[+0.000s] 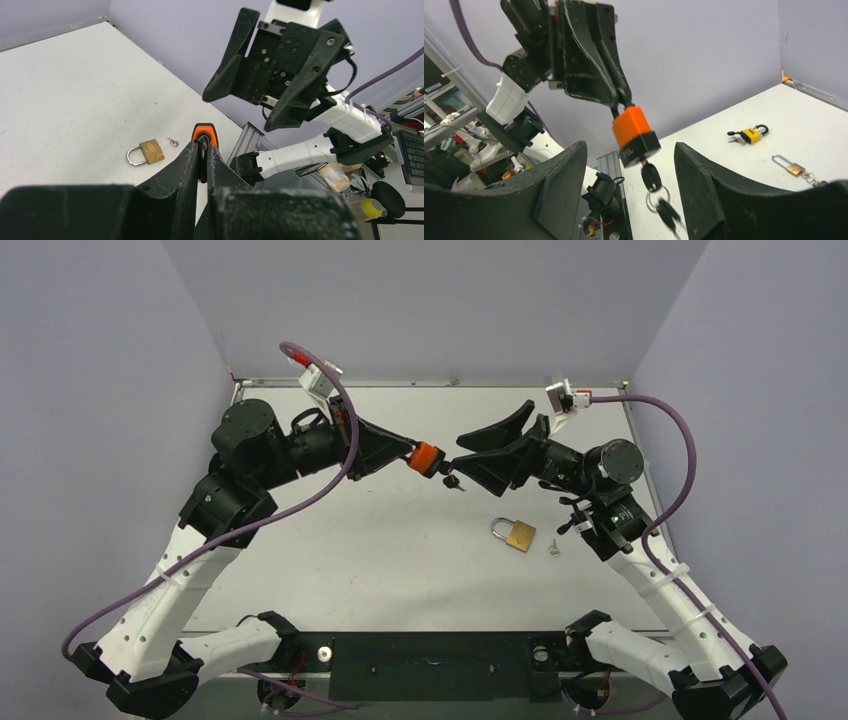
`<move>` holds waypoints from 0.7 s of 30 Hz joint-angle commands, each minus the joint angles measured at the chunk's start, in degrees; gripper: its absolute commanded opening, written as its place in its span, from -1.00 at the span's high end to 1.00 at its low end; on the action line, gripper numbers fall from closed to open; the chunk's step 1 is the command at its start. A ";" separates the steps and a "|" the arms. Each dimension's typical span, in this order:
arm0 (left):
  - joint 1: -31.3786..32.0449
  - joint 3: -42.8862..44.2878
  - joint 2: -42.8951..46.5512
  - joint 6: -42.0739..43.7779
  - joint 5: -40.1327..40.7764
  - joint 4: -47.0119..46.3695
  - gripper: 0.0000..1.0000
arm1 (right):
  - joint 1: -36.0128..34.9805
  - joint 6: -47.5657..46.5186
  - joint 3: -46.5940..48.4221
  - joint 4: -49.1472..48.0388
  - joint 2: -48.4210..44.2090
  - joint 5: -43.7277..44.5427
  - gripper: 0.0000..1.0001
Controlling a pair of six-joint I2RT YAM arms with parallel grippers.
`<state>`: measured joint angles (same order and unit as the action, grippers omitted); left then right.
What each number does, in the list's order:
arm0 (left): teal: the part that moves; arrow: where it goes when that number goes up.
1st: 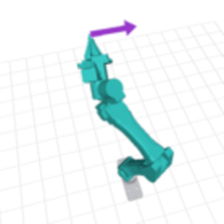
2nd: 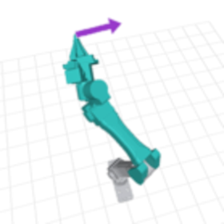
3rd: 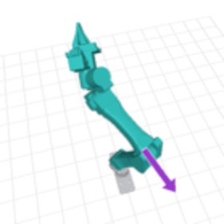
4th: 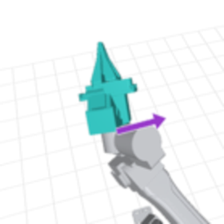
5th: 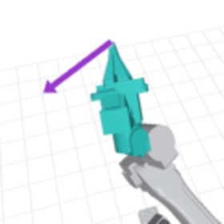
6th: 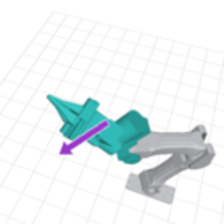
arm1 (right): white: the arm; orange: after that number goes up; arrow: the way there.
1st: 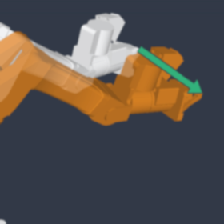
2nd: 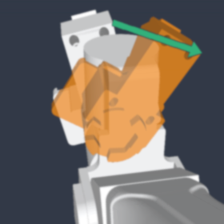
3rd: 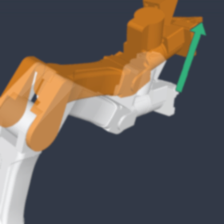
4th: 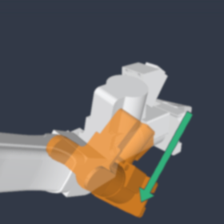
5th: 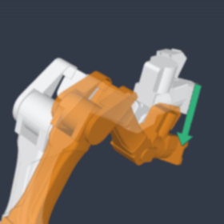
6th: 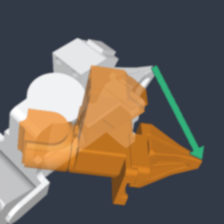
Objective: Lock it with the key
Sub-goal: Lock the lock.
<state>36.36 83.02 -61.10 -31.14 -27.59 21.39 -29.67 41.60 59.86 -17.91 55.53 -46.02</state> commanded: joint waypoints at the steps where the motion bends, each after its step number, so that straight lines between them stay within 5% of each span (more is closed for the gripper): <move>1: -1.54 5.07 1.34 -1.50 -4.47 -5.33 1.00 | -0.59 -1.91 -0.74 -0.91 0.03 -2.32 -0.18; 8: -2.72 5.57 0.96 -3.56 -8.37 -7.96 1.00 | -5.47 -10.71 3.02 10.87 1.57 0.77 0.08; 13: -3.15 5.72 0.90 -4.28 -9.19 -8.83 1.00 | -6.67 -12.25 3.94 12.40 2.17 1.68 0.19; 21: -3.84 5.75 0.98 -4.60 -9.33 -8.84 1.00 | -6.68 -12.35 3.99 12.94 1.83 2.63 0.63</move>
<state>33.15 85.34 -61.10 -34.35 -35.44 18.61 -36.12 30.85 61.65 -4.51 57.76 -45.23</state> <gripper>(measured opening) 0.046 0.222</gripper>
